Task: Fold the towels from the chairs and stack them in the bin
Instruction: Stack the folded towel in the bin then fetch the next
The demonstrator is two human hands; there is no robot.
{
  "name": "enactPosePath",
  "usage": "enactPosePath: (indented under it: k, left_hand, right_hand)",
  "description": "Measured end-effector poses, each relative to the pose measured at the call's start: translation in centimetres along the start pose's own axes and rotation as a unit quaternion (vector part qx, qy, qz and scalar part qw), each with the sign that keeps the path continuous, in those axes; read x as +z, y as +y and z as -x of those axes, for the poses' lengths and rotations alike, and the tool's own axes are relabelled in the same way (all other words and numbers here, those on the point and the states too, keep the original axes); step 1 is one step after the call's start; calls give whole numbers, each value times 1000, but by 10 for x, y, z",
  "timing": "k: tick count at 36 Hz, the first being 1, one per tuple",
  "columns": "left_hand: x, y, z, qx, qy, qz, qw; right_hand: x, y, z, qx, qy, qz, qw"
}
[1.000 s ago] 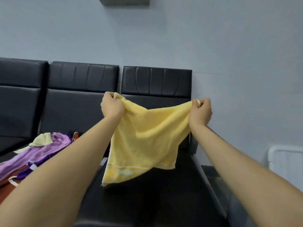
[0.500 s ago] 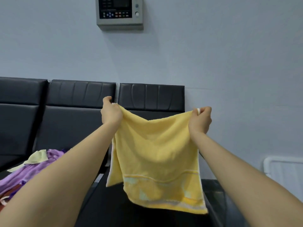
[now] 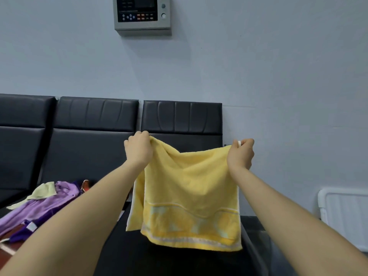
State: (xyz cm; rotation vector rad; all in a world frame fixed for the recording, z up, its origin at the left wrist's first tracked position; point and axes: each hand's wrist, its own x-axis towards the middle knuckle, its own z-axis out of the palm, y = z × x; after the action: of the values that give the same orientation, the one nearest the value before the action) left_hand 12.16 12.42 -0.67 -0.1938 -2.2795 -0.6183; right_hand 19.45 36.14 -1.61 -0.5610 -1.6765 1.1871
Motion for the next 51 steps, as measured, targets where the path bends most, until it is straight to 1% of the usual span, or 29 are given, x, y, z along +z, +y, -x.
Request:
enactPosePath:
  k: [3, 6, 11, 14, 17, 18, 20, 22, 24, 26, 29, 35, 39, 41, 44, 47, 49, 51]
  left_hand:
    - [2, -1, 0, -41, 26, 87, 995]
    - [-1, 2, 0, -106, 39, 187, 976]
    - [-7, 9, -9, -180, 79, 270, 943]
    - [-10, 12, -14, -196, 75, 304, 929]
    - [-9, 13, -19, -214, 60, 342, 913]
    - [-8, 13, -19, -217, 53, 338, 914]
    - [-8, 14, -18, -216, 28, 302, 928]
    - [-8, 16, -14, -195, 3, 248, 949]
    - [-9, 16, -9, -174, -11, 209, 962]
    - [-7, 15, -8, -171, -19, 183, 968]
    - [-5, 14, -6, -167, -31, 157, 973]
    - [-2, 7, -3, -113, -30, 68, 991]
    - [1, 6, 1, -96, -39, -2, 995]
    - [3, 6, 2, -95, -54, -47, 993]
    - [6, 2, 0, -89, -51, -103, 989]
    - [9, -3, 1, -84, -69, -112, 988]
    - [12, -5, 2, -80, -78, -116, 987]
    - [15, -6, 3, -80, -80, -122, 986]
  right_hand:
    - [-3, 1, -3, 3, 7, -2, 1000]
    - [-4, 1, -5, 12, 13, -14, 1000]
    - [-9, -4, -13, 7, 36, -23, 999]
    - [-9, -13, -16, 16, 39, -44, 998]
    - [-6, -19, -19, 23, 27, -54, 998]
    - [-5, -22, -19, 25, 24, -49, 998]
    - [-6, -26, -20, 18, 12, -23, 999]
    - [-6, -26, -20, 3, -5, 15, 1000]
    - [-5, -23, -20, -1, -26, 42, 999]
    - [-3, -19, -18, -11, -36, 63, 997]
    - [-1, -11, -15, -45, -32, 107, 993]
    - [-2, 3, -14, -104, -36, 210, 971]
    - [2, 12, -12, -139, -23, 291, 946]
    - [3, 17, -12, -140, -10, 324, 935]
    - [4, 24, -14, -138, 8, 344, 929]
    - [6, 31, -17, -177, 27, 356, 917]
    - [8, 34, -19, -181, 7, 346, 920]
    - [8, 36, -19, -139, -32, 308, 941]
